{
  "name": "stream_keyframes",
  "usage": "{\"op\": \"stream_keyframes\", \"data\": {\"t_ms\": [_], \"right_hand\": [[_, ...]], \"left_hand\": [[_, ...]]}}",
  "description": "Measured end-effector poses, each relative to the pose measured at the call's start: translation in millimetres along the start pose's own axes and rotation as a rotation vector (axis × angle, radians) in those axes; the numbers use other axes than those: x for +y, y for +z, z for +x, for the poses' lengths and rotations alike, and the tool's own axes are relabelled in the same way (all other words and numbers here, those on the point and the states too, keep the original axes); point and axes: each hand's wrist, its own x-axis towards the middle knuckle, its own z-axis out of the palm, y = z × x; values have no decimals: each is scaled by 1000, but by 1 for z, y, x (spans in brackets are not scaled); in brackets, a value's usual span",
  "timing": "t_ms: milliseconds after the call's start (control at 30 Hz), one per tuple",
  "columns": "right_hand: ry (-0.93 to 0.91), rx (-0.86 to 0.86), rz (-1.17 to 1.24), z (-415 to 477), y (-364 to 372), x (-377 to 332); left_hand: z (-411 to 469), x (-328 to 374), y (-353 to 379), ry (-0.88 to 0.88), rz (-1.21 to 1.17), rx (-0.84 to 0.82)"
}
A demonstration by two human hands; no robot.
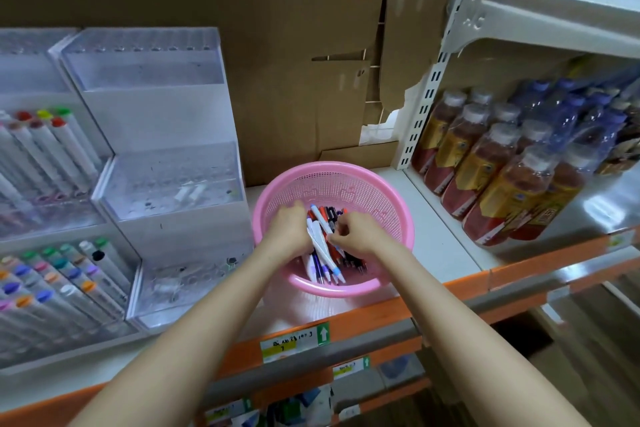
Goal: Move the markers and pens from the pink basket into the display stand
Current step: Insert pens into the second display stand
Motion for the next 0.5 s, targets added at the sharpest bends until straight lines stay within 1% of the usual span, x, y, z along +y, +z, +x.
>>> {"op": "stream_keyframes", "data": {"t_ms": [133,233,333,433,500], "right_hand": [[15,16,37,-2,0,1],[4,35,68,-3,0,0],[-1,39,99,-4,-1,0],[-11,4,79,-8,-3,-2],[-20,-37,58,-10,-2,-3]], "left_hand": [[-2,2,-2,3,-83,-26],[-2,2,-2,-18,-180,50],[-2,2,-1,-13,-203,115],[-4,2,0,-1,-236,154],[-4,2,2,24,-211,159]]}}
